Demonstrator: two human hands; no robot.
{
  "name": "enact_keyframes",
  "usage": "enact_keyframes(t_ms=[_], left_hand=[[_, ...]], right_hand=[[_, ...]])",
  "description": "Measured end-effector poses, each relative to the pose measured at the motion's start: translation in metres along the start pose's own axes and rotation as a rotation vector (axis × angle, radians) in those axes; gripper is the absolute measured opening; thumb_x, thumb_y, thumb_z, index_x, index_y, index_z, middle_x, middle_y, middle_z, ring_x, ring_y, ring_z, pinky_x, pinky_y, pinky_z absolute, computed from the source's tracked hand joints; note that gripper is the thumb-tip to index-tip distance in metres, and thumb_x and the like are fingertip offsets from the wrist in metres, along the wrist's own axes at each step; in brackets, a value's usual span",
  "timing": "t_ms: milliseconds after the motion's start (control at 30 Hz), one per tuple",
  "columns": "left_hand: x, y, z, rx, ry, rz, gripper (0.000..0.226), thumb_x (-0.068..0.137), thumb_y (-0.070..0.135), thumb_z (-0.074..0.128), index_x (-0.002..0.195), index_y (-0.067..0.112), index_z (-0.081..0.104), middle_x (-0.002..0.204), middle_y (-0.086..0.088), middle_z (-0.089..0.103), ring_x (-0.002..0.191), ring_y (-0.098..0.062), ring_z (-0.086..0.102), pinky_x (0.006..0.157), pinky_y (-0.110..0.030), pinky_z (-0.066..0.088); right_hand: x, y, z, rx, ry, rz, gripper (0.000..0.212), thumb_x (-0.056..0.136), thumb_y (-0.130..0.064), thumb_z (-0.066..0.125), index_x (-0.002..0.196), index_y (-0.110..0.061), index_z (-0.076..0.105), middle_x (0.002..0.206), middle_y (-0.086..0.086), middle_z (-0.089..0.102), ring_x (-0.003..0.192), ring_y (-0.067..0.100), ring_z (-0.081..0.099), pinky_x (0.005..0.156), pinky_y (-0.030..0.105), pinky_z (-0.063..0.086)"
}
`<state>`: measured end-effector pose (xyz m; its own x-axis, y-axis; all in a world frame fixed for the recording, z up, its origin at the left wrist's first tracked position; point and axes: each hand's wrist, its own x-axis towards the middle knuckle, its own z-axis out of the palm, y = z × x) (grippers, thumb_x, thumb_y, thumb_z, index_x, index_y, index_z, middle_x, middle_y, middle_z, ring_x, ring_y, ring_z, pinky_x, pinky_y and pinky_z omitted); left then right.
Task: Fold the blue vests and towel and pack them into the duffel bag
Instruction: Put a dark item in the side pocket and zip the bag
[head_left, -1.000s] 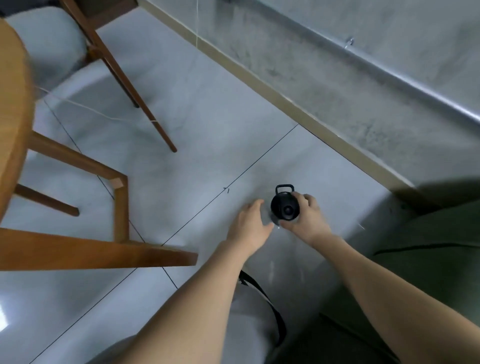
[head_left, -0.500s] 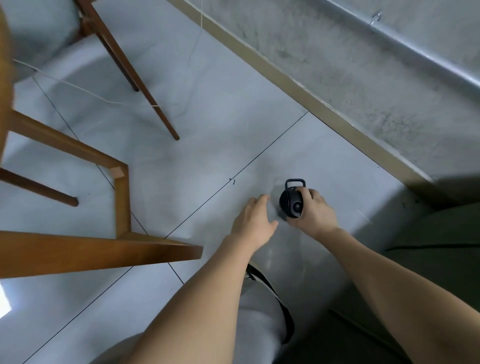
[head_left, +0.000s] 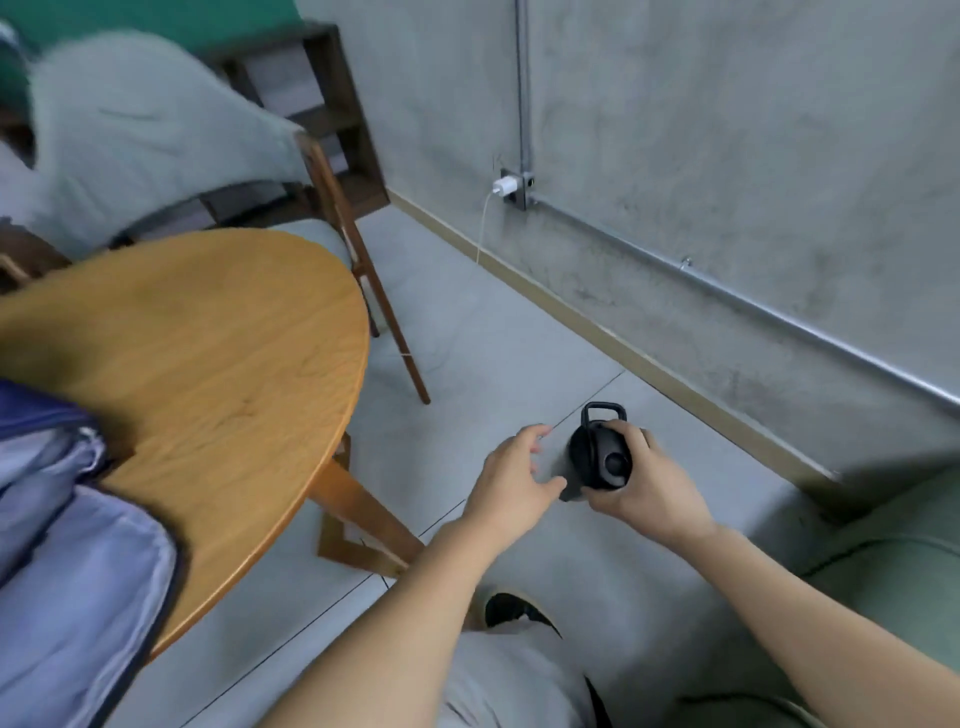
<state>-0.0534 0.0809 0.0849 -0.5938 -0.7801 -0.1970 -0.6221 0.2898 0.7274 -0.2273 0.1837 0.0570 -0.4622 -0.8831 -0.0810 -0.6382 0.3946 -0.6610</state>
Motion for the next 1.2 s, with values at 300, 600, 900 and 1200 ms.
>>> enact_keyframes(t_ms=[300,600,900,1200], left_hand=[[-0.121,0.065,-0.135,0.095,0.323,0.205,0.065,0.089,0.031,0.074,0.146,0.034,0.043,0.129,0.013,0.053,0.107,-0.006,0.056,0.088,-0.019,0.043],[-0.282,0.03,-0.284,0.206,0.661,0.188,0.063,0.086,0.027,0.077,0.142,0.034,0.05,0.127,0.013,0.056,0.106,-0.003,0.058,0.093,-0.027,0.051],[-0.336,-0.036,-0.398,0.551,0.753,-0.048,0.025,0.088,0.016,0.075,0.11,0.026,0.075,0.141,-0.005,0.047,0.135,-0.024,0.034,0.108,-0.018,0.02],[-0.301,-0.049,-0.436,0.574,0.484,-0.101,0.035,0.086,0.014,0.075,0.12,0.026,0.074,0.094,0.013,0.065,0.084,-0.006,0.052,0.08,-0.011,0.035]], right_hand=[[-0.063,-0.143,-0.085,0.197,0.194,-0.429,0.086,0.065,-0.031,0.088,0.138,-0.035,0.042,0.131,-0.009,0.049,0.112,-0.004,0.046,0.092,0.009,0.035],[-0.141,-0.313,-0.072,0.302,0.145,-0.839,0.088,0.064,-0.036,0.09,0.138,-0.036,0.042,0.132,-0.013,0.051,0.119,-0.002,0.05,0.096,0.015,0.042],[-0.158,-0.419,0.013,0.429,-0.042,-0.997,0.085,0.066,-0.042,0.086,0.137,-0.039,0.04,0.131,-0.013,0.052,0.122,0.004,0.052,0.102,0.03,0.047],[-0.136,-0.44,0.066,0.656,-0.132,-0.951,0.083,0.067,-0.018,0.091,0.134,-0.035,0.044,0.132,-0.012,0.055,0.124,0.008,0.054,0.104,0.035,0.048]])
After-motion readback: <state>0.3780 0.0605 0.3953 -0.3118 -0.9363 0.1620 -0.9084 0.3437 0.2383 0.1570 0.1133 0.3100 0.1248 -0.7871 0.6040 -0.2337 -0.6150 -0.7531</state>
